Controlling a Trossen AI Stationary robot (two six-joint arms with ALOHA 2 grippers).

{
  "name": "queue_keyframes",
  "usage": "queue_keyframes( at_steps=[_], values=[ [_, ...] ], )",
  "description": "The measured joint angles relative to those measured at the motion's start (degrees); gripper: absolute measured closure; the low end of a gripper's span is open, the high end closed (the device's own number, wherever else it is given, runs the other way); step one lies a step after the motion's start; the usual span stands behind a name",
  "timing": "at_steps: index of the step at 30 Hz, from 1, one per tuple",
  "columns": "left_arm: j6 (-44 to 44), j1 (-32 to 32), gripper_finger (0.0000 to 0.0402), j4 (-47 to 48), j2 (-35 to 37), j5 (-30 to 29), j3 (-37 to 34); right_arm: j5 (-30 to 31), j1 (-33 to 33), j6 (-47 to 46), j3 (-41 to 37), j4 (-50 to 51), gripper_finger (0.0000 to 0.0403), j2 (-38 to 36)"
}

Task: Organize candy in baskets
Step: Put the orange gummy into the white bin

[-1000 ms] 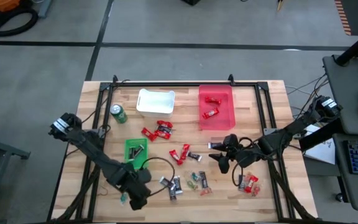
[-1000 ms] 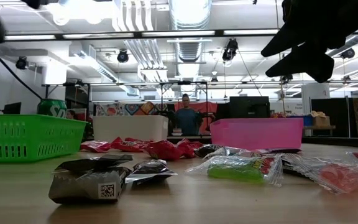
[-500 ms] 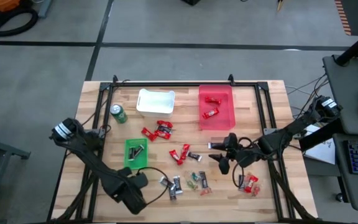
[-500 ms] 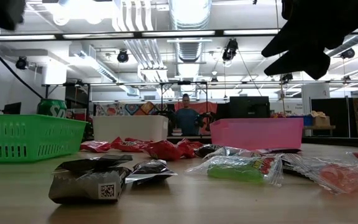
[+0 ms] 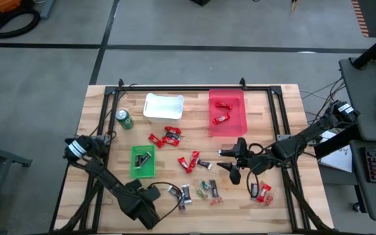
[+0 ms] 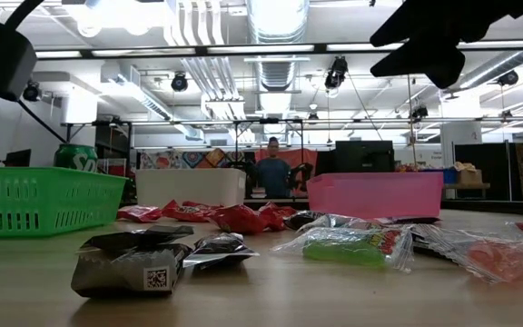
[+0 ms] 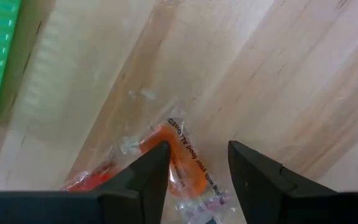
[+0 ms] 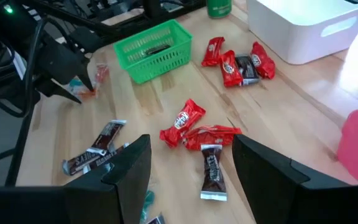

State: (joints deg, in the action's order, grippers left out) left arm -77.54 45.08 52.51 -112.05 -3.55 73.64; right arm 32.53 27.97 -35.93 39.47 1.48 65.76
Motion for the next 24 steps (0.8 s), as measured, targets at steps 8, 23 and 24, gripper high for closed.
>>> queue_keyframes(
  at_steps=[8, 23, 24],
  values=[
    [0.52, 0.31, 0.0326, 0.42, -0.31, -0.63, -0.02, 0.00, 0.00, 0.76, 0.01, 0.06, 0.0188, 0.00],
    [13.71, 0.63, 0.0401, 5.38, 0.41, -0.33, 9.78, -0.11, 0.00, 0.58, 0.01, 0.41, 0.0188, 0.11],
    [15.46, 0.63, 0.0401, 6.71, 0.41, -0.66, 11.31, -0.13, 0.02, 0.50, 0.01, 0.43, 0.0188, 0.25]
  ],
)
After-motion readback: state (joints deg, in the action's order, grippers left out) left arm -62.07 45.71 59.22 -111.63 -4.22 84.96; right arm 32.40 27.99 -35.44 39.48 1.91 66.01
